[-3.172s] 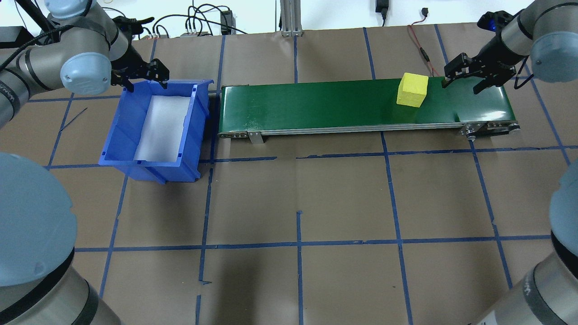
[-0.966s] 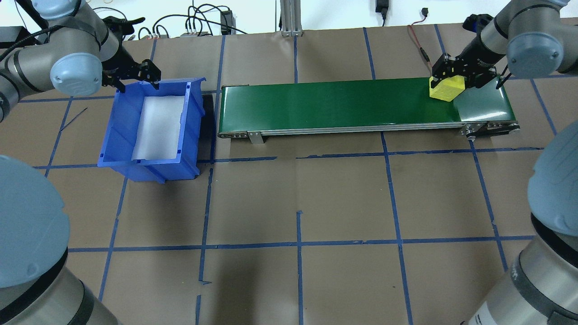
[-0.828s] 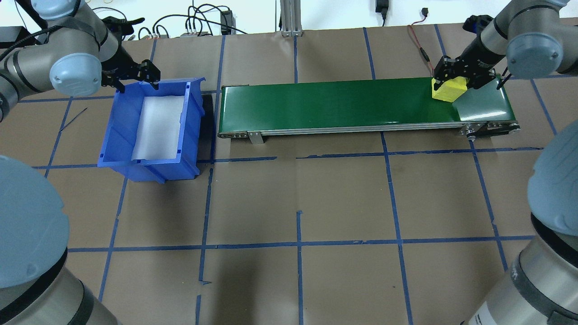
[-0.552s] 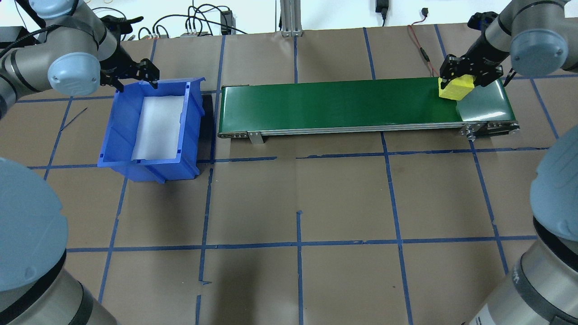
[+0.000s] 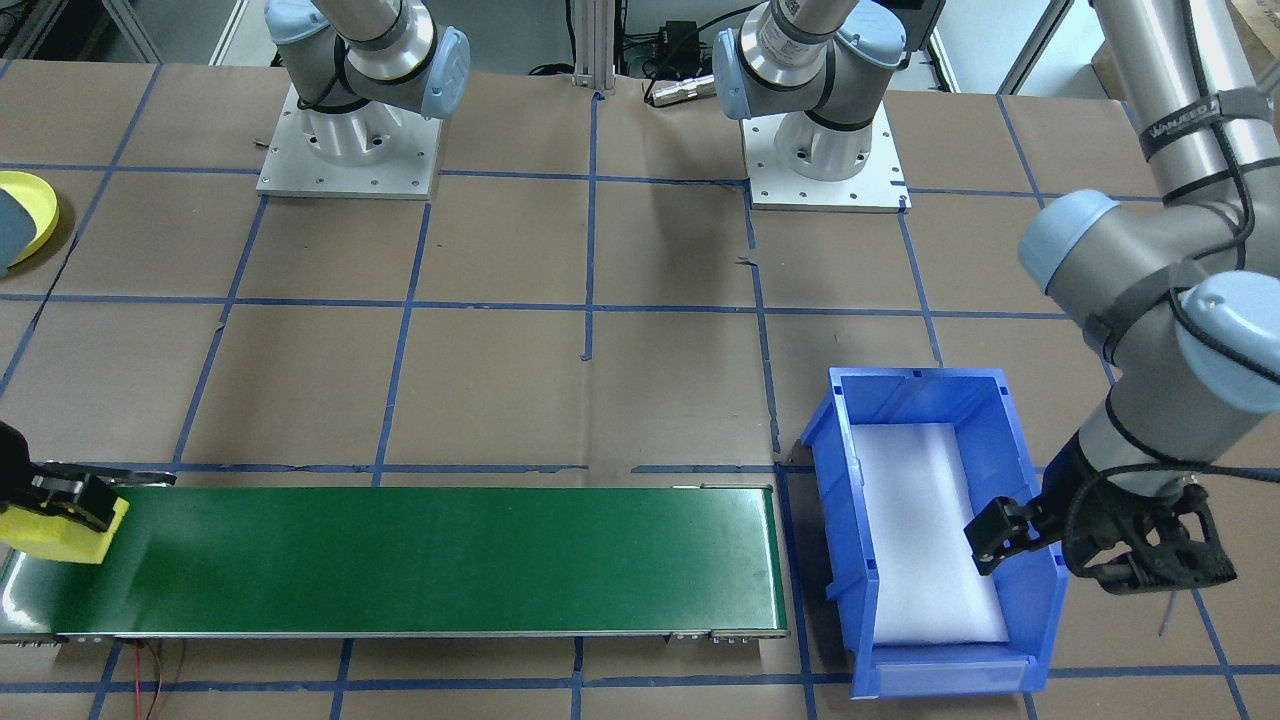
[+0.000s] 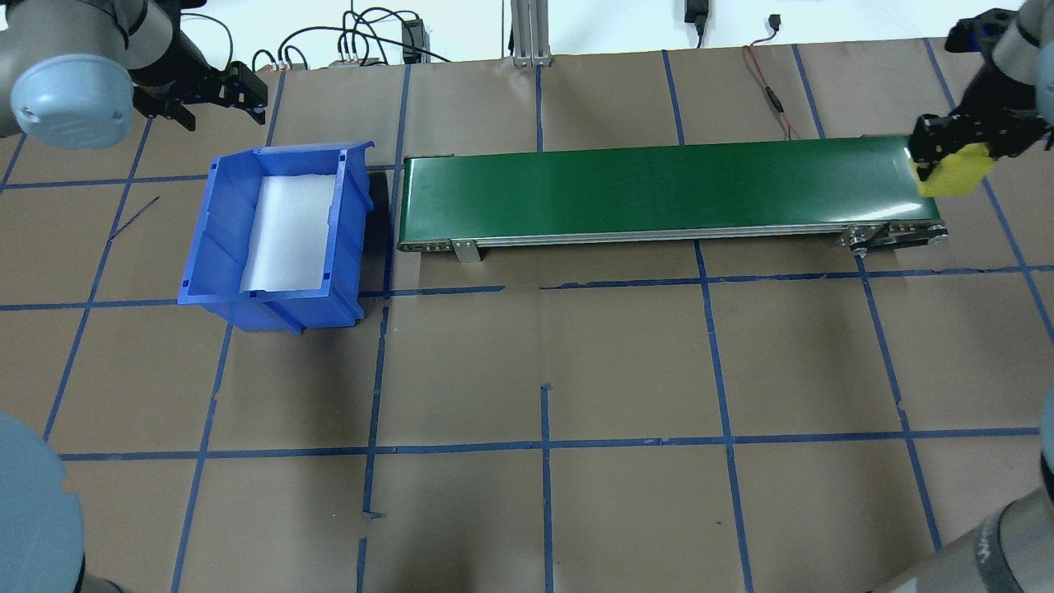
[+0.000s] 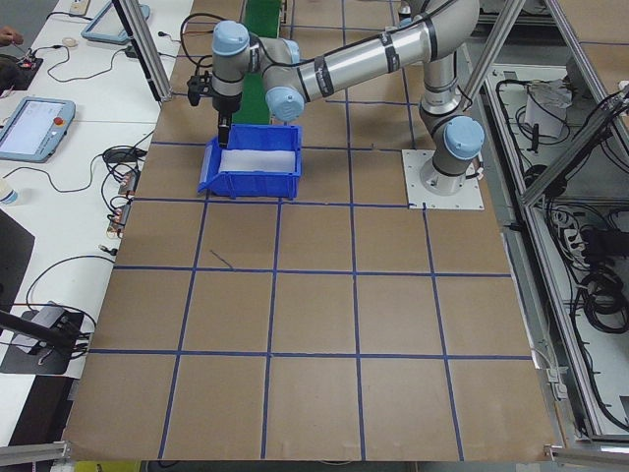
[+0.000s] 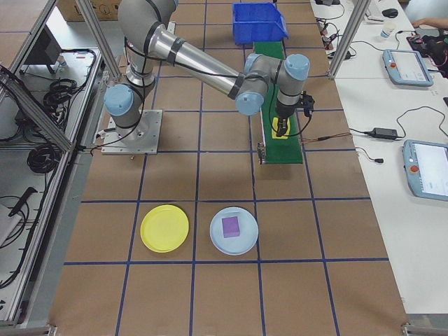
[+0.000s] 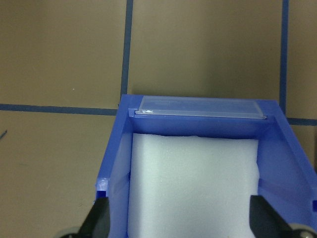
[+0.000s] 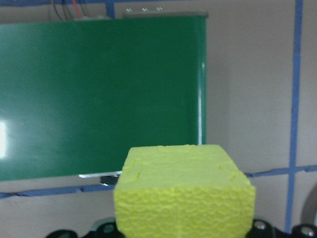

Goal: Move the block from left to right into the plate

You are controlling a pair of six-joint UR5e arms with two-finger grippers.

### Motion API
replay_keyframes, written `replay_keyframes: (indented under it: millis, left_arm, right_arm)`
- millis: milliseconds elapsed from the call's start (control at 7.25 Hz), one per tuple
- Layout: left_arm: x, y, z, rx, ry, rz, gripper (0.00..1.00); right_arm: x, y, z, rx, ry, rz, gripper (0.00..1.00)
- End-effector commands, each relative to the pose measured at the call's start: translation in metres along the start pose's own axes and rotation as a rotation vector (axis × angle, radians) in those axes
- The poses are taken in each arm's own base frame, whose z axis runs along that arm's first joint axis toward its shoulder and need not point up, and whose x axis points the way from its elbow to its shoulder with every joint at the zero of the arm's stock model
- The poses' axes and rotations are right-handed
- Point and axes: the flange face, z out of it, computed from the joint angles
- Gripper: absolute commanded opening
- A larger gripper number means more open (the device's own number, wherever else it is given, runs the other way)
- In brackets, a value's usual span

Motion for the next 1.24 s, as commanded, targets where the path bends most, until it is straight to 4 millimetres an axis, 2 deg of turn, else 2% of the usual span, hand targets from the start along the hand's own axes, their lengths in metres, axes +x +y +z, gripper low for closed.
replay_keyframes:
  millis: [0,138,276,414,552,690,828,966,1103]
  left_arm:
    - [0.027,0.042,-0.069,-0.051,0.017,0.04,1.0]
    - [0.032,0.06,-0.097,-0.053,0.018,0.043,1.0]
    - [0.038,0.081,-0.111,-0.093,0.03,0.04,1.0]
    - [0.059,0.09,-0.11,-0.11,0.04,0.066,1.0]
    - [0.106,0.109,-0.128,-0.093,0.041,0.147,1.0]
    - [0.143,0.118,-0.125,-0.105,0.051,0.128,1.0]
    - [0.168,0.125,-0.126,-0.101,0.058,0.072,1.0]
    - [0.171,0.128,-0.126,-0.102,0.059,0.081,1.0]
    - [0.169,0.126,-0.127,-0.099,0.057,0.078,1.0]
  right_arm:
    - [0.138,0.088,0.022,-0.064,-0.021,-0.013,0.27]
    - [0.196,0.14,0.048,-0.093,-0.076,-0.003,0.27]
    - [0.242,0.206,0.081,-0.117,-0.138,-0.026,0.26]
    - [0.28,0.27,0.106,-0.116,-0.163,0.008,0.26]
    - [0.31,0.323,0.12,-0.096,-0.151,0.02,0.26]
    - [0.32,0.361,0.136,-0.063,-0.179,0.039,0.26]
    - [0.32,0.381,0.149,-0.037,-0.18,0.033,0.27]
    - [0.316,0.383,0.155,-0.03,-0.166,0.035,0.33]
    - [0.317,0.382,0.152,-0.028,-0.163,0.035,0.6]
